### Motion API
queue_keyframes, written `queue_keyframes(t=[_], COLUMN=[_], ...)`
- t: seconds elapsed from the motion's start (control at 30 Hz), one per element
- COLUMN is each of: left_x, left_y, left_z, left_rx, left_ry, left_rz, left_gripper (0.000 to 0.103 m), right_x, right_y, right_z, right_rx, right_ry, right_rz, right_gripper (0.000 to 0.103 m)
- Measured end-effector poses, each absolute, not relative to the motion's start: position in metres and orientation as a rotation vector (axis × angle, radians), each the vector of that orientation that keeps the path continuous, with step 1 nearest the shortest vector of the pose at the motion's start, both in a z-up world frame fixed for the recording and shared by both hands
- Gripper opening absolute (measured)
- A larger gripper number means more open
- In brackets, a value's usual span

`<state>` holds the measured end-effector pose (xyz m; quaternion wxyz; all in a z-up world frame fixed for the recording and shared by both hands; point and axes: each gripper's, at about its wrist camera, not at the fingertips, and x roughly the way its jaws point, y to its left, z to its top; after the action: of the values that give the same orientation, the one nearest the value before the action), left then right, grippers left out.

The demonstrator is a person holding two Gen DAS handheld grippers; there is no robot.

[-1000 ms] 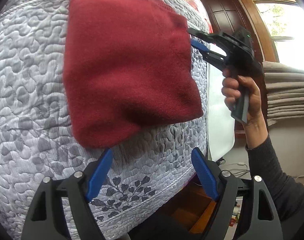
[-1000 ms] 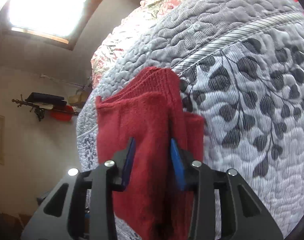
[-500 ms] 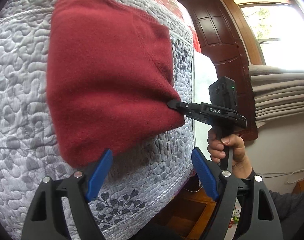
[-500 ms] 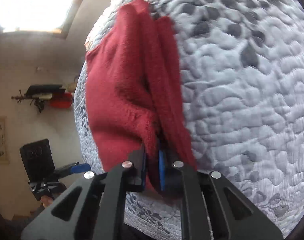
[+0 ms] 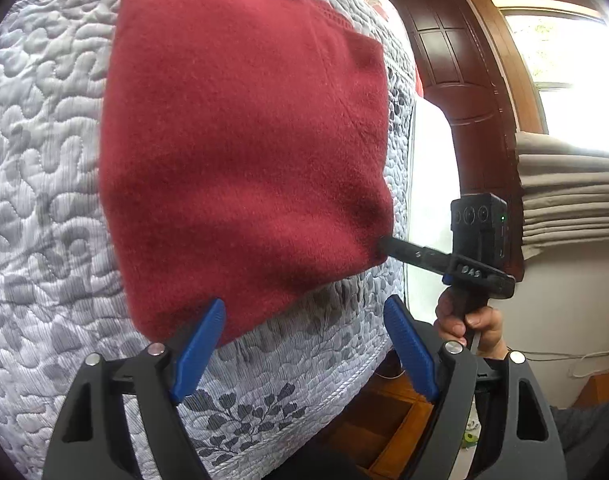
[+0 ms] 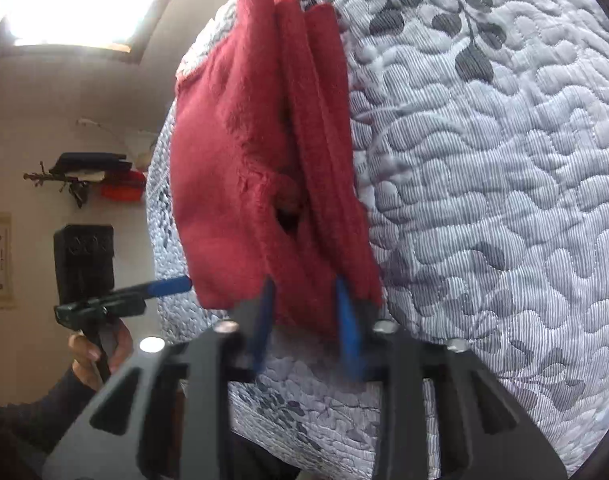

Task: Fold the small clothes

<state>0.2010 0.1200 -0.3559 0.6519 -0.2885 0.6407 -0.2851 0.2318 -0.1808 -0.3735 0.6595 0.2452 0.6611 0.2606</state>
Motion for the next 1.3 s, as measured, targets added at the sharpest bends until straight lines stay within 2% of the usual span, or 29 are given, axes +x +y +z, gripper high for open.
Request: queue_keyframes(t=[0.13, 0.2, 0.27, 0.3, 0.33, 0.37, 0.4, 0.47, 0.57, 0.63, 0.67, 0.7, 0.77, 0.93, 1.03, 1.07, 1.1, 1.13, 1.3], left_x=[0.204, 0.202, 0.203, 0.202, 0.202, 0.202, 0.203, 0.205, 0.209, 0.211, 0.211, 0.212, 0.214, 0.218, 0.220, 0.221, 0.223, 0.226, 0.241], left_y=[0.114, 0.113, 0.116, 0.114, 0.118, 0.121, 0.123, 0.130, 0.136, 0.138, 0.137, 0.135, 0.136, 0.128, 0.129, 0.130, 0.133, 0.138, 0.152], left_z=[-0.380, -0.388, -0.384, -0.378, -0.372, -0.364, -0.358, -0.350, -0.358, -0.366, -0.367, -0.369, -0.374, -0.374, -0.366, -0.357, -0.351, -0.344, -0.334], left_rx=[-0.651, -0.632, -0.638, -0.641, -0.644, -0.647, -0.651, -0.654, -0.659, -0.650, -0.640, -0.635, -0.645, -0.648, -0.644, -0.648, -0.647, -0.647, -0.656], left_ry=[1.541, 1.566, 1.568, 1.559, 1.544, 1.521, 1.504, 1.476, 1.495, 1.518, 1.521, 1.524, 1.531, 1.543, 1.549, 1.527, 1.505, 1.484, 1.444], left_rz=[-0.658, -0.655, -0.651, -0.657, -0.666, -0.676, -0.681, -0.669, -0.628, -0.625, -0.629, -0.632, -0.632, -0.637, -0.640, -0.655, -0.661, -0.661, -0.613], left_gripper=[0.082, 0.082, 0.082, 0.082, 0.082, 0.082, 0.082, 0.082, 0.084, 0.084, 0.084, 0.084, 0.084, 0.084, 0.084, 0.084, 0.084, 0.084, 0.084], right_x=[0.229, 0.229, 0.231, 0.237, 0.243, 0.251, 0.263, 0.285, 0.308, 0.309, 0.306, 0.306, 0.305, 0.300, 0.303, 0.307, 0.314, 0.324, 0.380], right_y=[-0.204, -0.204, -0.210, -0.210, -0.212, -0.212, -0.204, -0.188, -0.159, -0.141, -0.137, -0.132, -0.131, -0.153, -0.154, -0.158, -0.159, -0.159, -0.137], right_z=[-0.399, -0.400, -0.388, -0.376, -0.361, -0.348, -0.341, -0.336, -0.348, -0.352, -0.350, -0.349, -0.350, -0.382, -0.368, -0.356, -0.343, -0.335, -0.338], right_rx=[0.646, 0.656, 0.669, 0.666, 0.665, 0.665, 0.664, 0.635, 0.508, 0.456, 0.446, 0.443, 0.440, 0.565, 0.598, 0.605, 0.593, 0.569, 0.526], right_ry=[1.513, 1.511, 1.508, 1.482, 1.431, 1.382, 1.360, 1.351, 1.429, 1.460, 1.456, 1.455, 1.443, 1.456, 1.424, 1.381, 1.330, 1.302, 1.277], right_rz=[0.507, 0.524, 0.577, 0.586, 0.593, 0.594, 0.600, 0.612, 0.578, 0.574, 0.590, 0.610, 0.618, 0.563, 0.607, 0.615, 0.609, 0.581, 0.532], right_gripper=[0.011, 0.014, 0.023, 0.024, 0.030, 0.041, 0.045, 0.046, 0.056, 0.056, 0.047, 0.014, 0.011, 0.012, 0.023, 0.028, 0.037, 0.040, 0.043])
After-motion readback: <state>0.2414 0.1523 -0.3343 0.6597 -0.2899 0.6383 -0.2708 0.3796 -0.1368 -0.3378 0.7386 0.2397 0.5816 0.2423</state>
